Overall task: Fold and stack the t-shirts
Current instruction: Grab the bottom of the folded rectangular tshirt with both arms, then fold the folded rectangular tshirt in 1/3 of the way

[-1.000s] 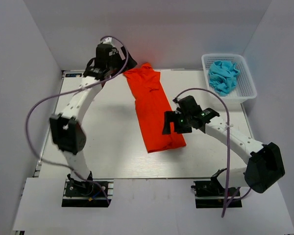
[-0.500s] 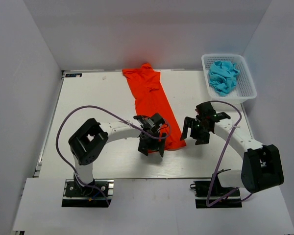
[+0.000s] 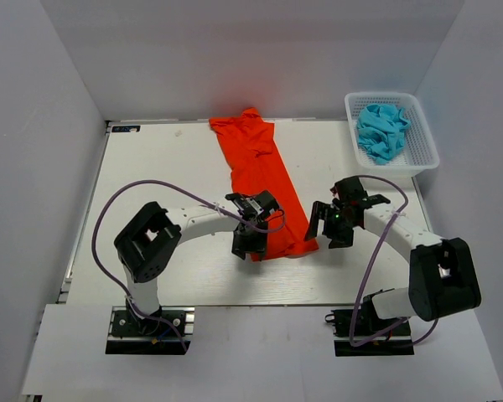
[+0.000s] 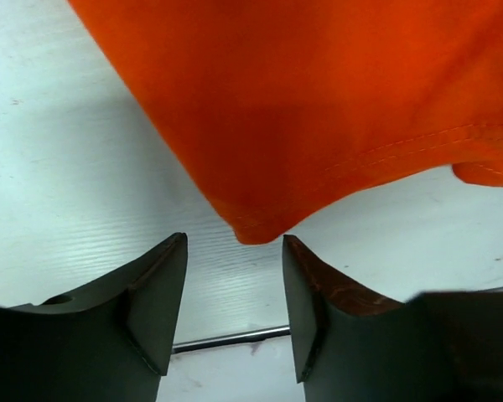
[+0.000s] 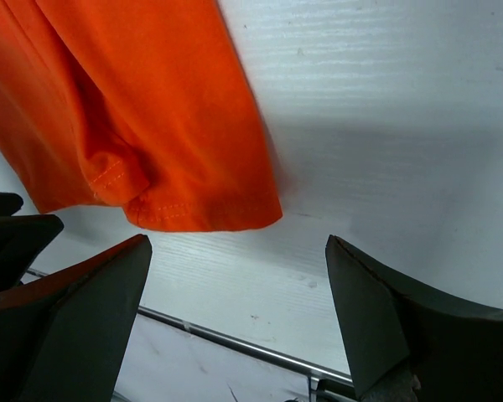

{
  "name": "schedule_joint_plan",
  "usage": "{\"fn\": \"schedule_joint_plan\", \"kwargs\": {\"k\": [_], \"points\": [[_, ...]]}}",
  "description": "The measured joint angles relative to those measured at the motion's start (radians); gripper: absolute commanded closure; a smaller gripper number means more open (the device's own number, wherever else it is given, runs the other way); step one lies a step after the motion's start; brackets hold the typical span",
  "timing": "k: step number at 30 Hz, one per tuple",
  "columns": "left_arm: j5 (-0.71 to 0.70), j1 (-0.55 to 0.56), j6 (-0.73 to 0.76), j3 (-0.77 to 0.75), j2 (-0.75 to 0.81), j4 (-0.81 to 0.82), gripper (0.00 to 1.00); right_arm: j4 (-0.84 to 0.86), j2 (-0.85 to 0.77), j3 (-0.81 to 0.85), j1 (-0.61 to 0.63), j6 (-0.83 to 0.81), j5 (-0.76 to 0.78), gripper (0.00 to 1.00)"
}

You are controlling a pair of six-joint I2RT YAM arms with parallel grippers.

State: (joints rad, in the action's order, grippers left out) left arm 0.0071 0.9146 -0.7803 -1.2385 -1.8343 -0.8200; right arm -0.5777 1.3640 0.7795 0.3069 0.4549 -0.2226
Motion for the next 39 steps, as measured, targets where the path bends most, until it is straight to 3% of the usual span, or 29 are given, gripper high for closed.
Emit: {"fn": "schedule_joint_plan", "kwargs": {"k": [4,9,11,12,14,15,19,20,21,22,31,39], "points": [[-0.020,0.000,-0.003,0.001,-0.001,-0.006,0.51,0.037,0.047,-0.010,0.000,-0.005,0.000,0.14],[-0.027,0.000,-0.006,0.000,-0.016,0.006,0.70,0.063,0.096,-0.021,0.000,-0.009,0.004,0.24],[-0.026,0.000,-0.006,0.000,-0.023,0.017,0.73,0.073,0.096,-0.024,0.000,-0.009,0.003,0.27],[-0.025,0.000,-0.005,0.001,-0.025,0.023,0.79,0.081,0.096,-0.026,0.000,-0.010,0.002,0.27],[-0.023,0.000,-0.009,0.005,-0.026,0.036,0.90,0.102,0.097,-0.032,0.000,-0.010,-0.009,0.45],[-0.022,0.000,-0.006,0.005,-0.027,0.041,1.00,0.118,0.101,-0.037,0.000,-0.010,-0.016,0.45],[-0.022,0.000,-0.007,0.010,-0.027,0.043,1.00,0.156,0.127,-0.039,0.000,0.009,-0.058,0.50],[-0.022,0.000,-0.007,0.016,-0.027,0.045,1.00,0.165,0.131,-0.039,0.001,0.010,-0.068,0.57],[-0.021,0.000,-0.011,0.021,-0.026,0.045,1.00,0.175,0.136,-0.041,0.001,0.011,-0.075,0.92],[-0.020,0.000,-0.016,0.024,-0.022,0.044,1.00,0.183,0.144,-0.042,0.001,0.010,-0.081,1.00],[-0.019,-0.002,-0.059,0.061,0.073,0.042,1.00,0.180,0.064,-0.041,0.003,0.019,-0.089,1.00],[-0.022,-0.045,-0.063,-0.037,0.126,0.010,1.00,0.102,0.100,0.201,0.003,0.013,-0.098,1.00]]}}
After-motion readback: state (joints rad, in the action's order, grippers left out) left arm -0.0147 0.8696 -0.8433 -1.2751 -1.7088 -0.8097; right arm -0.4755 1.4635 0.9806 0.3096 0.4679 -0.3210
